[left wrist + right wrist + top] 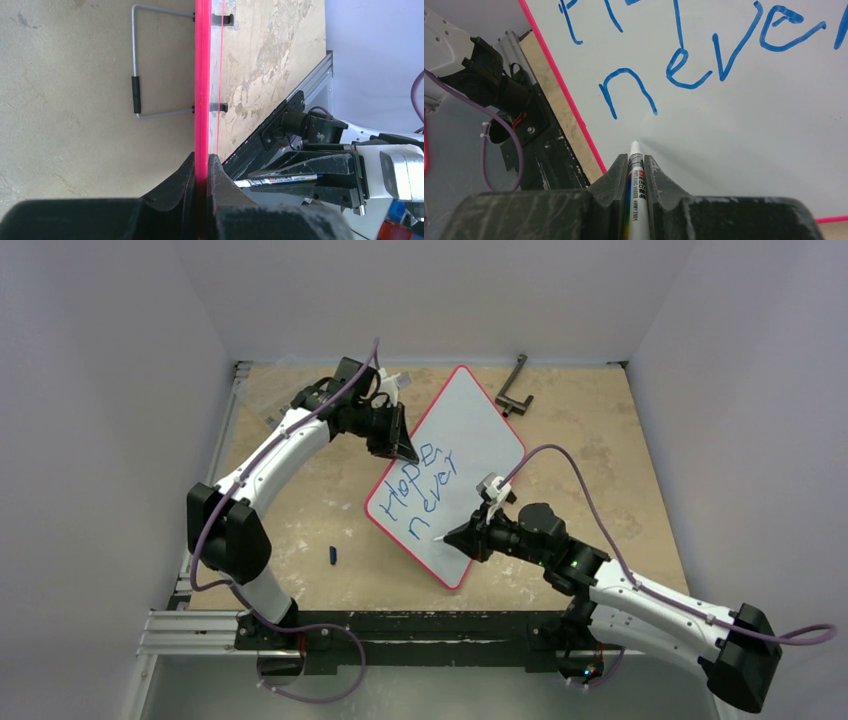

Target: Write a sentence on the whiteboard

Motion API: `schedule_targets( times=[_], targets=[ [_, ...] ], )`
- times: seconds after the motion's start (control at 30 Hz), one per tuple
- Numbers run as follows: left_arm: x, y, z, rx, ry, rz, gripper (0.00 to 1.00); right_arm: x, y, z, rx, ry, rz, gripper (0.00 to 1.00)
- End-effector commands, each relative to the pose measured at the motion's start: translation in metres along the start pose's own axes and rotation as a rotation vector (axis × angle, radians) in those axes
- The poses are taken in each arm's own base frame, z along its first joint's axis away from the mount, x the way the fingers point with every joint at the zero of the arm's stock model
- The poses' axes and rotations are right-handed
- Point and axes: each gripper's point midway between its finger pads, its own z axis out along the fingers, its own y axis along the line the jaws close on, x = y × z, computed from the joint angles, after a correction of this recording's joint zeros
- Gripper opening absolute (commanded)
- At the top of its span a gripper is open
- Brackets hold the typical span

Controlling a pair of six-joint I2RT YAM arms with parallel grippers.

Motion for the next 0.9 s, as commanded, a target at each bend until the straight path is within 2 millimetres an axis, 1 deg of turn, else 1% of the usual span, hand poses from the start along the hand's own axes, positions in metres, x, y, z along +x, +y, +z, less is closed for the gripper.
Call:
schedule_targets(
  times=[0.0, 0.27, 0.47, 0.6, 0.87],
  targets=[
    [-0.026, 0.026, -0.004, -0.083, -0.078, -0.030, 0.00, -0.017, 0.003, 0.005, -0.009, -0.084, -0.030, 0.00],
    [-0.036, 0.034, -0.001, -0.022, -0.089, -0.097, 0.00, -0.023, 0.004, 0.010, -0.014, -0.095, -0.058, 0.00],
    [-0.037, 0.036, 0.000, -0.027, -0.094, -0.096, 0.00, -0.032, 0.004, 0.011, -0.007, -0.123, -0.071, 0.00],
    [-0.037, 0.036, 0.000, -0.028, -0.094, -0.097, 0.00, -0.030, 0.003, 0.014, -0.007, -0.114, -0.071, 0.00],
    [-0.037, 0.036, 0.000, -0.026, -0.096, -0.095, 0.00, -0.015, 0.004, 0.020, -0.030, -0.061, -0.067, 0.00]
  ],
)
